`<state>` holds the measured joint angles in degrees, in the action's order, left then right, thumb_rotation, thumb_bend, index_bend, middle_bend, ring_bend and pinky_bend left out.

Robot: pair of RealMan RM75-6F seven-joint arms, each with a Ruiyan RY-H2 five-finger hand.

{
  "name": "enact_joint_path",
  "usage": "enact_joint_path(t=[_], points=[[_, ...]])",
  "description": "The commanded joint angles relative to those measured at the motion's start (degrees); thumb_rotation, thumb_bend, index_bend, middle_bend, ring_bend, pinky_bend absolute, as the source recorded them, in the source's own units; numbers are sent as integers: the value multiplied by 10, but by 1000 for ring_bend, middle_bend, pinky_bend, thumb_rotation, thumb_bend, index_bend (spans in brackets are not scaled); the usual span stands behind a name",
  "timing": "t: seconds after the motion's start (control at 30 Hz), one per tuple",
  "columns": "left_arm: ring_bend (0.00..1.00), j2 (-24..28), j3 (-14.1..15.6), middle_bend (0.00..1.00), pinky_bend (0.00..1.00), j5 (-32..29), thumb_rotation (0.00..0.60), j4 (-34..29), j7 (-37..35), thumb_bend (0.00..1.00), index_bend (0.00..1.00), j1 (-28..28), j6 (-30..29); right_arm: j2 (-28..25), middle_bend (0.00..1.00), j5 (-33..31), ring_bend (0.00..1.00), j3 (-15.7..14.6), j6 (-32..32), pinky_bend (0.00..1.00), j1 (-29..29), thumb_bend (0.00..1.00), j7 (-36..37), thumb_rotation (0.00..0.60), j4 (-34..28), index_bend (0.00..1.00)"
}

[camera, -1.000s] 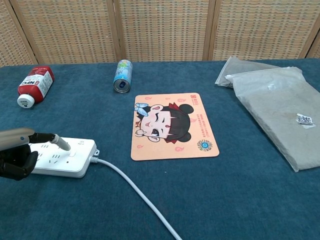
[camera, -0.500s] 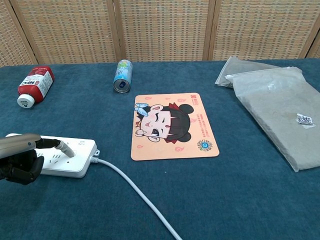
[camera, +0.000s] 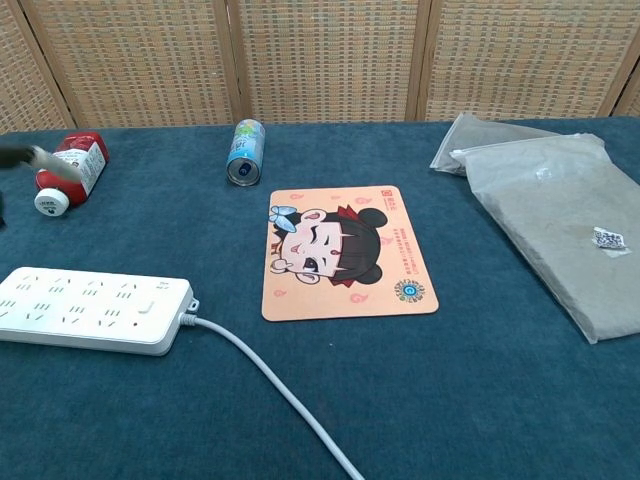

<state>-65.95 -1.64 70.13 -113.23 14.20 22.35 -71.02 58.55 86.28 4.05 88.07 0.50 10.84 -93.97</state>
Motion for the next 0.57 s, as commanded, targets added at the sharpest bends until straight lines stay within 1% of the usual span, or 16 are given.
enact_joint_path(t=[0.03,0.07,0.1,0.2,0.3,0.4,0.57], points=[[142,49,19,148,151,41,600,8,1,12,0,-44,-52,0,0,1,0,-1,1,0,0,0,-1,600,-1,0],[44,52,22,43,65,45,600,12,4,0,0,-49,-58,0,0,2,0,-1,1,0,0,0,-1,600,-1,0],[0,55,28,0,4,54,600,19,2,0,0,-57,-67,0,0,2,0,-1,2,0,-1,0,-2,600,-2,0],[0,56,42,0,0,81,600,53,-24,0,0,-96,-116,1,0,5,0,-2,4,0,-1,0,-5,600,-3,0],[0,50,50,0,0,105,600,82,-58,0,0,-121,-145,2,0,7,0,-3,5,0,-2,0,-9,600,-4,0],[0,52,51,0,0,116,600,101,-81,0,0,-130,-148,3,0,7,0,-3,5,0,-2,0,-14,600,-5,0],[0,57,46,0,0,120,600,110,-98,0,0,-134,-142,4,0,6,0,-2,6,0,-2,0,-18,600,-6,0]])
